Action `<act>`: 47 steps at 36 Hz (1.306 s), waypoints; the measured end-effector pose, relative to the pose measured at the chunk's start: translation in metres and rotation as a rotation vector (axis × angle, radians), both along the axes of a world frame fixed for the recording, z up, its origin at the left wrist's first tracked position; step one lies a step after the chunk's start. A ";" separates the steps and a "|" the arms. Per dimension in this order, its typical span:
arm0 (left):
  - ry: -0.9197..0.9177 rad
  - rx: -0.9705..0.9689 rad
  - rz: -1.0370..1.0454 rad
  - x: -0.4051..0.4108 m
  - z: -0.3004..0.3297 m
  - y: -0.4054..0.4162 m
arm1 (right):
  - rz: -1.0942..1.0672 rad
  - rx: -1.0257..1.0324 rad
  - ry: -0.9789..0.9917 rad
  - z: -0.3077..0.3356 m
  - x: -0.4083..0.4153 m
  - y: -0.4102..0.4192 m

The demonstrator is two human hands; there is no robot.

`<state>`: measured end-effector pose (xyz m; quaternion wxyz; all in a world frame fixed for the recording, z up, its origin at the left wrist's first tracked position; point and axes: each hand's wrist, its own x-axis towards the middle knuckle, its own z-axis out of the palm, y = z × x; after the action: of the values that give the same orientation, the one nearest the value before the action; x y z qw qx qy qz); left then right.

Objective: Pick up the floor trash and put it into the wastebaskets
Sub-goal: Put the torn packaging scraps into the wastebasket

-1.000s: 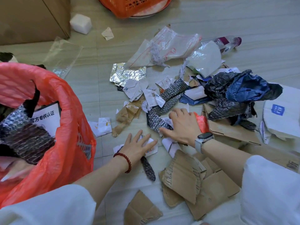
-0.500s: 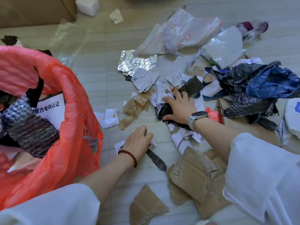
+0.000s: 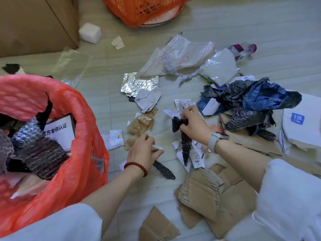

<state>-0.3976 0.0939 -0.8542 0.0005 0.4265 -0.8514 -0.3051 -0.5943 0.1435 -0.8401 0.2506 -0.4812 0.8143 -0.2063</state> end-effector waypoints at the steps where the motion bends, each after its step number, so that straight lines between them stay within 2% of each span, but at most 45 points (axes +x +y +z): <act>1: -0.001 0.008 0.009 -0.001 0.001 0.000 | -0.022 -0.045 -0.021 0.011 -0.004 0.001; 5: 0.020 0.007 -0.006 -0.003 0.001 0.000 | -0.172 -0.066 -0.059 0.045 -0.025 0.015; 8: 0.045 -0.005 0.008 -0.006 -0.001 0.000 | -0.276 -0.107 -0.159 0.052 -0.037 0.034; 12: 0.004 -0.052 0.001 -0.009 -0.004 0.003 | -0.289 -0.053 -0.197 0.048 -0.039 0.061; 14: 0.003 -0.036 0.008 -0.010 -0.005 0.005 | -0.220 0.056 -0.141 0.037 -0.036 0.070; 17: -0.058 -0.018 -0.036 -0.011 -0.007 0.008 | -0.022 0.277 0.097 0.015 -0.025 0.073; 20: -0.170 -0.073 -0.130 -0.008 -0.017 0.010 | 0.064 0.420 0.299 0.000 -0.015 0.066; 23: -0.193 -0.209 -0.200 -0.001 -0.019 0.012 | 0.200 0.382 0.499 -0.016 -0.003 0.064; 26: -0.282 -0.397 -0.224 0.007 -0.020 0.011 | 0.213 0.354 0.496 -0.027 0.008 0.065; 28: -0.274 -0.422 -0.224 0.015 -0.020 0.012 | 0.246 0.398 0.413 -0.030 0.011 0.067; 31: -0.274 -0.305 -0.133 0.027 -0.020 0.016 | 0.262 0.357 0.274 -0.028 0.011 0.074; 33: -0.284 -0.170 0.025 0.034 -0.021 0.019 | 0.304 0.380 0.229 -0.030 0.009 0.080; 37: -0.281 0.069 0.249 0.046 -0.027 0.023 | 0.419 0.460 0.282 -0.039 0.006 0.090; 40: -0.258 0.122 0.325 0.046 -0.032 0.023 | 0.443 0.532 0.287 -0.038 0.004 0.087; 47: -0.281 0.127 0.288 0.041 -0.036 0.023 | 0.439 0.597 0.297 -0.037 0.010 0.083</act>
<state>-0.3563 0.1169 -0.8898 -0.1014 0.5815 -0.7523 -0.2926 -0.5843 0.2268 -0.8771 0.2971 -0.5745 0.7436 0.1696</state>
